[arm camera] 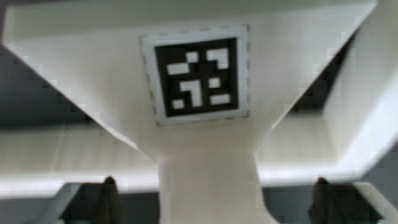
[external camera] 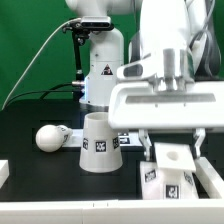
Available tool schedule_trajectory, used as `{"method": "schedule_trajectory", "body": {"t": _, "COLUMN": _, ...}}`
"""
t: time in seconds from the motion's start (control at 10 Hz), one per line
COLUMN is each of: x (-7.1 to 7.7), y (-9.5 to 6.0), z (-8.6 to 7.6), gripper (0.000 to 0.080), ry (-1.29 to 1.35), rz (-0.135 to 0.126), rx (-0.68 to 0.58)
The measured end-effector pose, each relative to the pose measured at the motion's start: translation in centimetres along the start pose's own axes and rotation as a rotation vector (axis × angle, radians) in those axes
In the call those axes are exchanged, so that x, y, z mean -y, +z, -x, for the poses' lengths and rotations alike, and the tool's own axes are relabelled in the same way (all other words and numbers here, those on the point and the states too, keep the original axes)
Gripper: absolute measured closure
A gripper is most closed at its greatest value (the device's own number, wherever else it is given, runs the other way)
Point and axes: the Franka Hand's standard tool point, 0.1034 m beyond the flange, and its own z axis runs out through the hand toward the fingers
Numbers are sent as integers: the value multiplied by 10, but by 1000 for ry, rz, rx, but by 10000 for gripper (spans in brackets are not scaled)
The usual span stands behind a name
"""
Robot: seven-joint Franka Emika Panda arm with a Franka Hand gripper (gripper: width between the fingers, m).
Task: Assemble lamp
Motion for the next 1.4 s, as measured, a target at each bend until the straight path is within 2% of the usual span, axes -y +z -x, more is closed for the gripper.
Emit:
{"method": "schedule_trajectory", "body": {"t": 0.4, "x": 17, "y": 8, "z": 2, "gripper": 269, "ry": 5, "rz": -18, "rx": 9}}
{"method": "schedule_trajectory", "body": {"t": 0.9, "x": 18, "y": 11, "z": 10, "gripper": 264, "ry": -9, "rz": -18, "rx": 31}}
{"method": "schedule_trajectory", "body": {"t": 1.0, "x": 18, "y": 11, "z": 10, "gripper": 125, "ry": -13, "rz": -18, "rx": 32}}
{"method": "schedule_trajectory", "body": {"t": 1.3, "x": 18, "y": 11, "z": 10, "gripper": 100, "ry": -20, "rz": -18, "rx": 34}}
{"method": "schedule_trajectory", "body": {"t": 1.4, "x": 14, "y": 7, "z": 8, "gripper": 100, "ry": -32, "rz": -15, "rx": 73}}
